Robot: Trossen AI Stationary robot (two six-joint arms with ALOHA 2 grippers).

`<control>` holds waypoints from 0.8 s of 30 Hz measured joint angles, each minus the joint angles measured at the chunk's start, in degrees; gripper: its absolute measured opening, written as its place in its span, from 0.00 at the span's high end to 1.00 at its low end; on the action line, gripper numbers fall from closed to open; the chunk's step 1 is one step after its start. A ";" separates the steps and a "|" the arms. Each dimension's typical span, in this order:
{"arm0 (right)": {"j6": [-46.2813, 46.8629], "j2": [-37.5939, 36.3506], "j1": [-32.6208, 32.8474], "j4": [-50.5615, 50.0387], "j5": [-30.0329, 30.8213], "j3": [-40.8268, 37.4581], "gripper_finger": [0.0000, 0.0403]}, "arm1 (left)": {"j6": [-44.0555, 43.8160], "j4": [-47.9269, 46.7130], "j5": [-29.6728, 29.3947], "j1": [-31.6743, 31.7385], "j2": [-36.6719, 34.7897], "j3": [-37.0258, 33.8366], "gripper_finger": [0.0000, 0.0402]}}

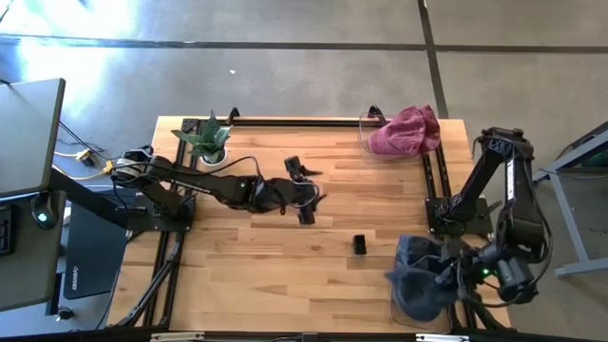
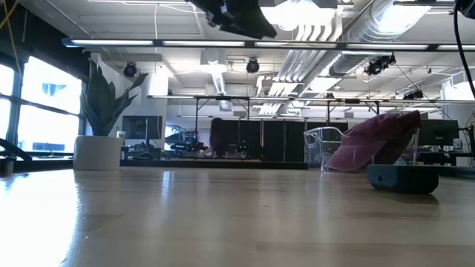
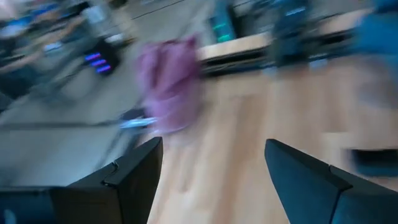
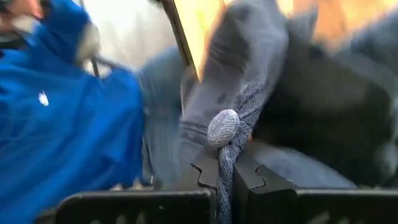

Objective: Pick & Place hat
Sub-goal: Put the blue cap into the bottom transparent bin

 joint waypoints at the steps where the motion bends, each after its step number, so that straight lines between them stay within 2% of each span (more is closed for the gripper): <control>1: 1.43 0.43 0.00 0.14 -2.55 0.00 1.00 | 0.41 0.63 3.09 0.13 0.00 0.00 0.31; 4: 5.36 1.29 0.04 0.19 -8.17 0.00 1.00 | 1.79 5.76 12.81 0.62 1.63 0.12 0.31; 6: 6.29 1.30 0.03 -0.41 -9.37 0.00 1.00 | 4.15 9.40 20.02 0.65 3.93 0.11 0.31; 10: 4.50 0.57 -0.21 -3.25 -7.55 0.00 1.00 | 11.18 18.46 36.99 -0.07 8.89 0.24 0.31; 12: 3.93 -0.27 -0.58 -5.59 -5.89 0.00 1.00 | 13.39 22.00 42.79 -0.65 11.88 0.19 0.31; 14: 2.75 -1.18 -1.00 -7.26 -4.46 0.00 1.00 | 14.37 23.86 45.54 -1.39 15.92 2.20 0.31; 18: -0.23 -2.92 -1.94 -7.89 -1.84 0.00 1.00 | 14.31 22.76 46.16 -2.15 21.83 10.24 0.32; 22: -1.43 -3.86 -1.84 -7.94 -2.04 0.00 1.00 | 14.06 16.51 46.58 -2.59 28.68 21.02 0.38; 24: -1.90 -3.98 -1.55 -7.94 -2.13 0.00 1.00 | 13.23 12.77 44.04 -2.55 32.63 27.06 0.43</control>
